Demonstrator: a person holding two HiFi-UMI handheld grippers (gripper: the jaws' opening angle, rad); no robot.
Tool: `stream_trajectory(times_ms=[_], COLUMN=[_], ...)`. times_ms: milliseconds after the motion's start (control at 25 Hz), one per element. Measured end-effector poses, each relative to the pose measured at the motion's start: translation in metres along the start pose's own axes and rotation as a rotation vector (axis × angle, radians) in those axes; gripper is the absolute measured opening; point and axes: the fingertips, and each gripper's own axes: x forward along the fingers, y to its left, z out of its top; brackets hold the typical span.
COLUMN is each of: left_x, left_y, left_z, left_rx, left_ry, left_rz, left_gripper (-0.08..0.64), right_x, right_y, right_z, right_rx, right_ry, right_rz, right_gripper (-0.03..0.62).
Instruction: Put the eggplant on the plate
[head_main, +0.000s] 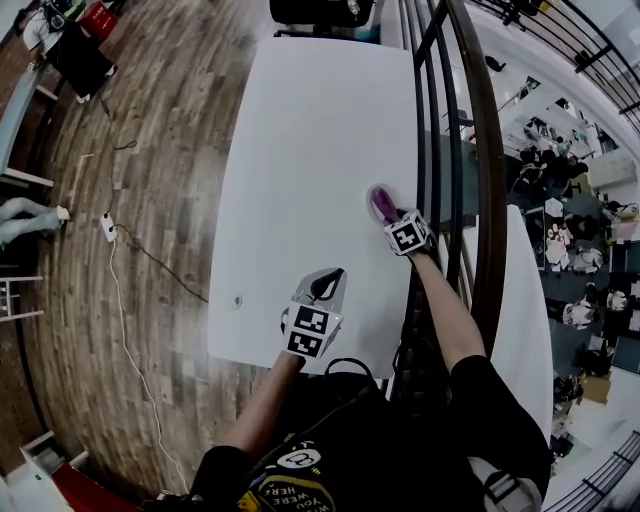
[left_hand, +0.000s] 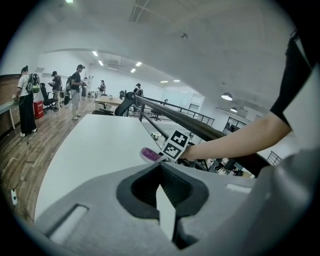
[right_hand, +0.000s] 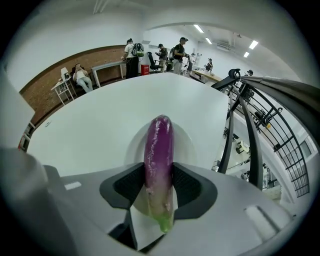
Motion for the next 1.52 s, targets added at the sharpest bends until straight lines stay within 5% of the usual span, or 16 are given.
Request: stream_trajectory(times_ms=[240, 400, 720, 1000, 1240, 1520], left_x=[-0.013, -0.023, -0.068, -0.106, -0.114, -0.129], left_y=[-0.009, -0.017, -0.047, -0.086, -0.089, -0.087], left_z=[-0.003, -0.001, 0.005, -0.009, 0.004, 0.009], left_rx=[0.013, 0.032, 0.071, 0.149, 0.206, 0.198], left_ry=[-0.002, -0.017, -0.109, -0.165, -0.196, -0.212], left_rz=[-0.022, -0.059, -0.138, -0.236, -0.222, -0.213], left_gripper=[0.005, 0.005, 0.005, 0.005, 0.005, 0.005], right_x=[-0.013, -0.054, -0.208, -0.324, -0.367, -0.380], right_y=[-0.001, 0.007, 0.113, 0.207, 0.194, 0.191], right_z=[0.004, -0.021, -0.086, -0.073, -0.048, -0.065], right_rx=[0.060, 0.240, 0.632, 0.482, 0.472, 0.566], right_ry=[-0.050, -0.157, -0.512, -0.678, -0.785, -0.780], right_rz=[-0.043, -0.071, -0.044, -0.197, -0.274, -0.299], right_gripper=[0.263, 0.262, 0.105, 0.005, 0.003, 0.003])
